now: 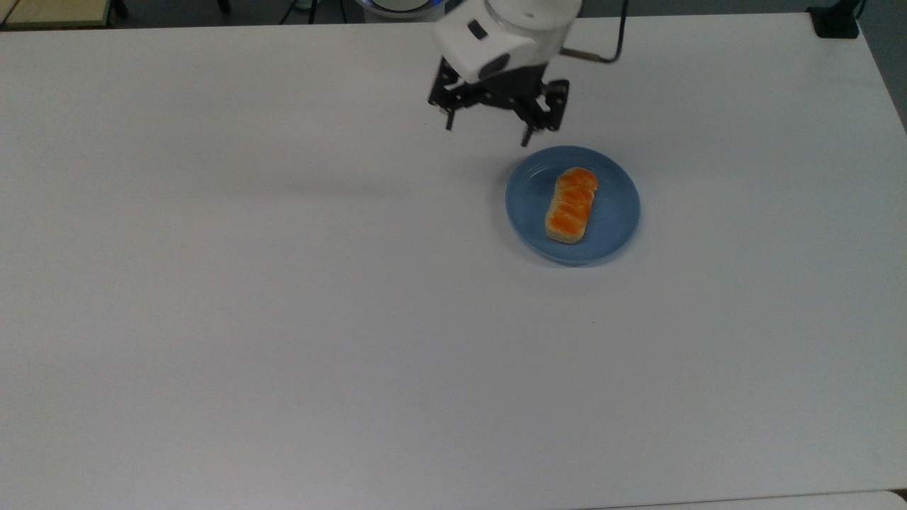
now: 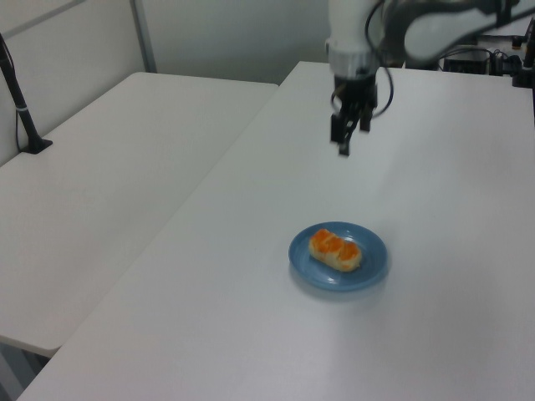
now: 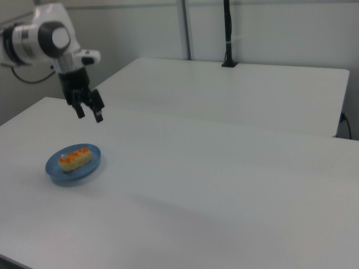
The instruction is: Put the bread on a plate
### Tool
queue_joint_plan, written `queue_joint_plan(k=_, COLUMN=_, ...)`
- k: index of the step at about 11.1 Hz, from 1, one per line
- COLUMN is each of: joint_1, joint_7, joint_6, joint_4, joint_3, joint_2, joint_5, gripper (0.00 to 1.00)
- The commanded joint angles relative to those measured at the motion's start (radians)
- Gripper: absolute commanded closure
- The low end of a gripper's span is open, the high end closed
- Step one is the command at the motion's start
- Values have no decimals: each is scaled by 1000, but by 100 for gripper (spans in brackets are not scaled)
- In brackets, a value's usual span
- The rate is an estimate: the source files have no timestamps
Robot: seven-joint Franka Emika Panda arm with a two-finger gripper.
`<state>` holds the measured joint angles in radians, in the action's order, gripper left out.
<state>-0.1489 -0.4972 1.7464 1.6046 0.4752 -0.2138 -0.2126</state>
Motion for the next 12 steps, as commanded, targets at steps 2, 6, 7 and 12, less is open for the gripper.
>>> queue_joint_plan(k=2, joint_1=-20, joint_7=453, joint_6=-240, joint_4=-72, joint_3=-205, joint_2=169, joint_5=78, gripper=0)
queue_joint_plan(k=6, joint_1=12, joint_7=571, joint_6=-252, joint_4=-123, joint_3=-500, joint_2=240, joint_5=218, gripper=0)
queue_joint_plan(k=7, joint_1=91, joint_7=566, joint_6=-207, joint_4=-124, joint_3=-606, joint_2=241, joint_5=267, gripper=0)
queue_joint_plan(k=12, joint_1=137, joint_7=509, joint_6=-134, joint_4=-117, joint_3=-635, joint_2=226, joint_5=279, gripper=0)
